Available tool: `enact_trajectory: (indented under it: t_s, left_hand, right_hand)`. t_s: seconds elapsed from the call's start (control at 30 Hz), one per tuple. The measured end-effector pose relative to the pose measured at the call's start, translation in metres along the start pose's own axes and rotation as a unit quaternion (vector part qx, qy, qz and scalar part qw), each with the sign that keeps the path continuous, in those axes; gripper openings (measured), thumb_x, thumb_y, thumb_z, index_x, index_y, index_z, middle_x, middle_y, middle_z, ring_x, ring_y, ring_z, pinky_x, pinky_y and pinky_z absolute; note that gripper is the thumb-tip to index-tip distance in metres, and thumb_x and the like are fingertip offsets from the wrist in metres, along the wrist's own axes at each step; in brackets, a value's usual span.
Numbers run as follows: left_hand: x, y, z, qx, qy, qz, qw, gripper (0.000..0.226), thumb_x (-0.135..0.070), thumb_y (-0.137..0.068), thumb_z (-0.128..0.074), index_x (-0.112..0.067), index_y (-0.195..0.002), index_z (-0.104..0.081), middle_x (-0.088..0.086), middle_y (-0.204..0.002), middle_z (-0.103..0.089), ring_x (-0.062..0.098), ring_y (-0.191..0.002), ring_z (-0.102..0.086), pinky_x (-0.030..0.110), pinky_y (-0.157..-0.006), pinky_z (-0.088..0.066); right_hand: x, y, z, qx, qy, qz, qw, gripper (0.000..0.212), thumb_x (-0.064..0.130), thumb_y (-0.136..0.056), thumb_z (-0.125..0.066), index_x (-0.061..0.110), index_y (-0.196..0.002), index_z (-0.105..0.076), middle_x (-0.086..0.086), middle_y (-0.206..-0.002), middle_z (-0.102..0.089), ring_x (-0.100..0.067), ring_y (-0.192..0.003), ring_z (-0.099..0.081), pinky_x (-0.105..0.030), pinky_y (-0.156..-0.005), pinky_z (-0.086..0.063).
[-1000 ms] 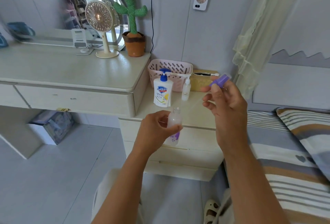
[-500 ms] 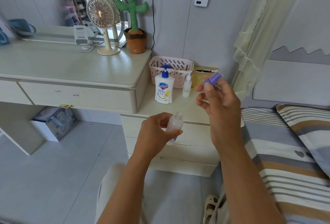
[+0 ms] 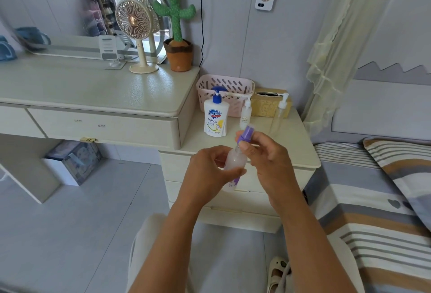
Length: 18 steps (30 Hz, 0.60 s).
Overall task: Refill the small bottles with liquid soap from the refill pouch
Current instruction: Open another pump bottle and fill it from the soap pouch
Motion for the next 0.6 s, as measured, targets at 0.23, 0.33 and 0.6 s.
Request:
enact_trajectory:
  t_s: [0.23, 0.33, 0.6]
  left_hand:
    - [-0.001, 0.0, 0.0, 0.002, -0.005, 0.006, 1.0, 0.034, -0.036, -0.07, -0.081, -0.024, -0.099, -0.071, -0.012, -0.085, -0.072, 0.001, -0.076, -0.066, 0.014, -0.069, -0.053]
    - [-0.003, -0.001, -0.001, 0.003, -0.001, 0.007, 1.0, 0.032, -0.036, -0.07, -0.081, -0.025, -0.098, -0.071, -0.011, -0.083, -0.073, 0.0, -0.075, -0.066, 0.014, -0.068, -0.053]
    - [-0.008, -0.004, -0.001, 0.012, -0.009, 0.009, 1.0, 0.035, -0.037, -0.07, -0.081, -0.026, -0.102, -0.07, -0.011, -0.087, -0.072, 0.0, -0.077, -0.067, 0.009, -0.064, -0.049]
  right_hand:
    - [-0.001, 0.0, -0.001, 0.039, 0.028, -0.008, 0.999, 0.023, 0.03, -0.091, -0.059, 0.035, -0.113, -0.065, 0.019, -0.103, -0.067, -0.005, -0.098, -0.06, -0.015, -0.074, -0.048]
    - [0.004, -0.002, 0.004, 0.018, 0.044, 0.011, 0.999, 0.02, 0.028, -0.087, -0.065, 0.028, -0.106, -0.067, 0.018, -0.095, -0.067, -0.002, -0.086, -0.059, -0.011, -0.069, -0.048]
    - [0.013, -0.004, 0.008, 0.033, 0.036, 0.015, 0.999, 0.028, 0.035, -0.085, -0.066, 0.033, -0.112, -0.061, 0.016, -0.101, -0.067, -0.006, -0.091, -0.062, -0.015, -0.07, -0.05]
Point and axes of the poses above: each hand's wrist, its own y-axis away from the middle knuckle, its own z-axis out of the back of the hand, x = y × z, the point moved 10 cm from there along -y, towards the middle knuckle
